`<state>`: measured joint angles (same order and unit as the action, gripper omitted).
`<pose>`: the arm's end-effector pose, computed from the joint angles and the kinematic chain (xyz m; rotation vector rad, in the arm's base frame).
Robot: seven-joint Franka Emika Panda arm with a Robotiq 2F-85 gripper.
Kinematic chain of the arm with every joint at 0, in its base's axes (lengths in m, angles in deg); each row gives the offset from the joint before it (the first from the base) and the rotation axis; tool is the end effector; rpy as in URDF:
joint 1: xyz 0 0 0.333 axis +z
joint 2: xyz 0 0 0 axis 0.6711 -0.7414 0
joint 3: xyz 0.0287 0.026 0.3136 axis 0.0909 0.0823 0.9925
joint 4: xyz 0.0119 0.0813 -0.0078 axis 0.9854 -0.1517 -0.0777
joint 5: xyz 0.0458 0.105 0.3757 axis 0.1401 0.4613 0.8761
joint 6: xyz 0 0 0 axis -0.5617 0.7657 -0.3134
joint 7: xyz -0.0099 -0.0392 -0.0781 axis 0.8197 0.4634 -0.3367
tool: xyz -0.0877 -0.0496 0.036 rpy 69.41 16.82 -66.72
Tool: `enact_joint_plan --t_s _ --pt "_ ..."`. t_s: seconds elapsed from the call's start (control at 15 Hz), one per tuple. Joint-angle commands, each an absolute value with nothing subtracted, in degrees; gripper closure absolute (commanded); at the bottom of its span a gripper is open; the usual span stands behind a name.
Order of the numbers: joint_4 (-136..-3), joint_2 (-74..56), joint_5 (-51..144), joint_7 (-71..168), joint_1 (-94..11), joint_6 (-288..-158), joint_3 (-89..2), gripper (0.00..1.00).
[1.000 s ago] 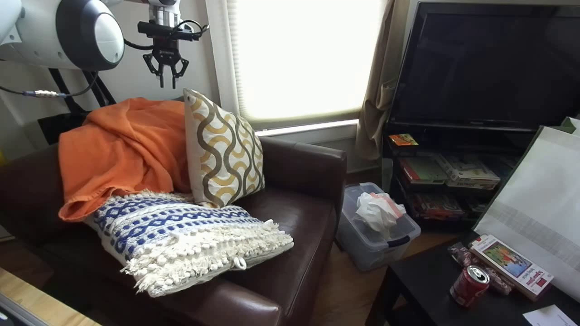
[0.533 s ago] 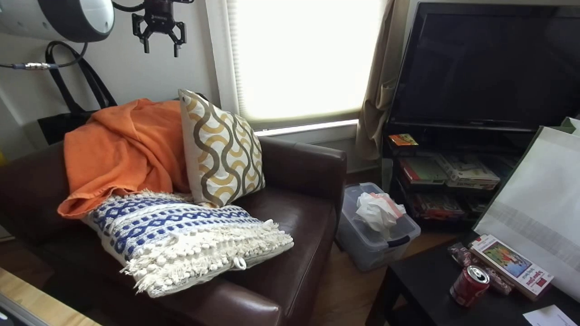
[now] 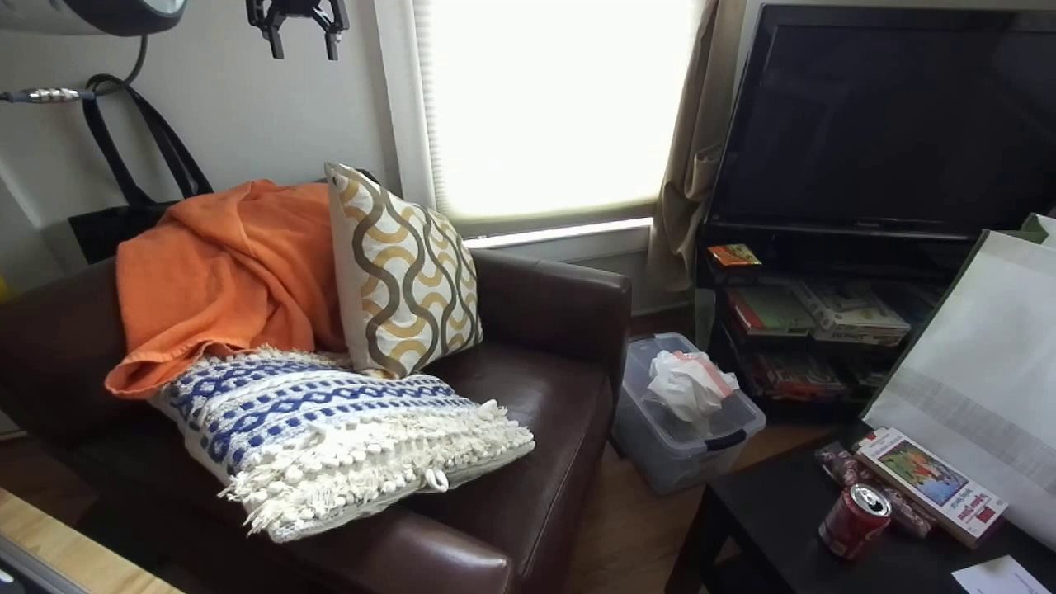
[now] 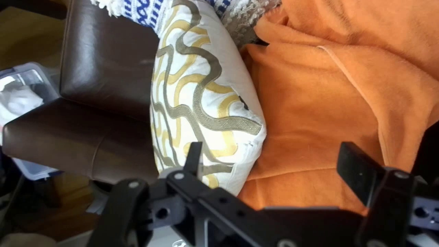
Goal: Pick up the throw pillow on the left and put it on the orange throw blanket
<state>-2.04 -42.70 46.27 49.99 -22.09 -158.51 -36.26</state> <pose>0.6762 0.2559 0.5412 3.0656 0.4963 -0.1095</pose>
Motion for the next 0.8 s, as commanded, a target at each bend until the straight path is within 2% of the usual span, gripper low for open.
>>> enact_joint_plan --t_s 0.0,0.33,0.73 --pt "-2.3 -41.0 44.9 52.4 -22.0 -160.0 -37.0 0.0" --pt "-2.3 -41.3 49.5 54.6 -25.0 -164.1 -34.3 0.0" --pt "-2.9 -41.0 49.0 54.0 -25.3 -164.0 -35.2 0.0"
